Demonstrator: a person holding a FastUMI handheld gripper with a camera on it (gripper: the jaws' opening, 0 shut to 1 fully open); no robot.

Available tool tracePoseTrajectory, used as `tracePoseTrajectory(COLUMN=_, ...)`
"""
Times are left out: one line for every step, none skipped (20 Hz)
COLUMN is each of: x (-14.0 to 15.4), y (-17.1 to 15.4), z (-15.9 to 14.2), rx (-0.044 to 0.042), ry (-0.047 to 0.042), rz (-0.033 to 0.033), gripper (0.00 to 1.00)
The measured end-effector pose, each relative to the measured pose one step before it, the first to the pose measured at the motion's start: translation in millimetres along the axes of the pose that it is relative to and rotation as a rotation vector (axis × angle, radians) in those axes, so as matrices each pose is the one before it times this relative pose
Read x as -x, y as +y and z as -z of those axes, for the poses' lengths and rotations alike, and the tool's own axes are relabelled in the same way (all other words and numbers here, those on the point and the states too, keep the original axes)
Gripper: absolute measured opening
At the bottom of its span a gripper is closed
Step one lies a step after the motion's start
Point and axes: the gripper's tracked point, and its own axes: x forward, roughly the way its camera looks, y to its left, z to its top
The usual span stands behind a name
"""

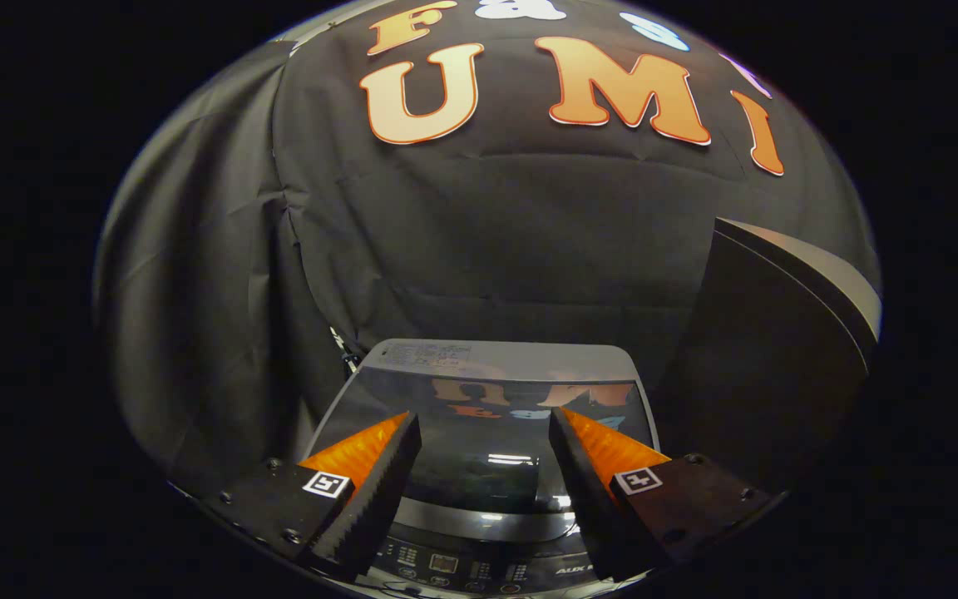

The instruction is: Put the clothes into the washing machine and then close the washing machine lid.

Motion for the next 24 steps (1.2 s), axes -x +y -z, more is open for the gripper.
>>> tracePoseTrajectory(x=5.65, y=2.15, z=-11.14, rx=-0.01046, ry=-0.01462, rz=-0.00286, gripper=0.99)
tracePoseTrajectory(x=6.90, y=1.08, z=-13.44, rx=-0.00437, ry=-0.02139, rz=-0.00343, gripper=0.99)
tracePoseTrajectory(x=10.57, y=1.17, z=-16.26, rx=0.00332, ry=-0.02839, rz=-0.00822, gripper=0.99)
tracePoseTrajectory(x=9.96, y=0.37, z=-20.99, rx=0.00740, ry=-0.03284, rz=-0.00520, gripper=0.99)
tracePoseTrajectory(x=10.50, y=-0.32, z=-19.48, rx=0.00712, ry=-0.04061, rz=-0.00479, gripper=0.99)
tracePoseTrajectory(x=10.28, y=-2.63, z=-21.25, rx=0.00624, ry=-0.04517, rz=-0.00561, gripper=0.99)
tracePoseTrajectory(x=8.94, y=-1.45, z=-21.32, rx=0.00283, ry=-0.04179, rz=-0.00599, gripper=0.99)
tracePoseTrajectory(x=11.46, y=-2.42, z=-22.28, rx=-0.00296, ry=-0.03852, rz=-0.00831, gripper=0.99)
tracePoseTrajectory(x=7.34, y=-1.00, z=-11.86, rx=-0.00298, ry=-0.03213, rz=-0.00921, gripper=0.99)
tracePoseTrajectory(x=7.84, y=-3.74, z=-16.26, rx=-0.00331, ry=-0.02944, rz=-0.00584, gripper=0.99)
tracePoseTrajectory(x=11.72, y=-6.52, z=-17.54, rx=-0.00176, ry=-0.02798, rz=-0.00511, gripper=0.99)
tracePoseTrajectory(x=9.91, y=-9.30, z=-15.79, rx=0.00090, ry=-0.02749, rz=0.00063, gripper=0.99)
tracePoseTrajectory(x=9.06, y=-9.42, z=-14.12, rx=0.00443, ry=-0.03024, rz=0.00428, gripper=0.99)
tracePoseTrajectory(x=10.21, y=-12.66, z=-14.91, rx=0.00766, ry=-0.02841, rz=0.01054, gripper=0.99)
tracePoseTrajectory(x=14.97, y=-15.61, z=-15.05, rx=0.00949, ry=-0.02027, rz=0.01385, gripper=0.99)
tracePoseTrajectory(x=11.73, y=-17.51, z=-11.25, rx=0.01075, ry=-0.01664, rz=0.02281, gripper=0.99)
tracePoseTrajectory(x=18.31, y=-17.18, z=-15.85, rx=0.00672, ry=-0.01813, rz=0.02134, gripper=0.99)
tracePoseTrajectory(x=15.45, y=-17.10, z=-11.92, rx=0.00637, ry=-0.01718, rz=0.02000, gripper=0.99)
tracePoseTrajectory(x=14.83, y=-16.86, z=-8.67, rx=0.00789, ry=-0.01356, rz=0.02085, gripper=0.99)
tracePoseTrajectory(x=15.31, y=-18.13, z=-7.27, rx=0.00762, ry=-0.01193, rz=0.02037, gripper=0.99)
tracePoseTrajectory(x=13.50, y=-17.00, z=-6.62, rx=0.00888, ry=-0.01144, rz=0.02262, gripper=0.99)
tracePoseTrajectory(x=13.42, y=-16.24, z=-5.46, rx=0.01139, ry=-0.01035, rz=0.01729, gripper=0.99)
tracePoseTrajectory(x=12.93, y=-15.66, z=-6.09, rx=0.01289, ry=-0.00878, rz=0.02019, gripper=0.99)
tracePoseTrajectory(x=13.08, y=-17.50, z=-3.58, rx=0.01239, ry=-0.00281, rz=0.02069, gripper=0.99)
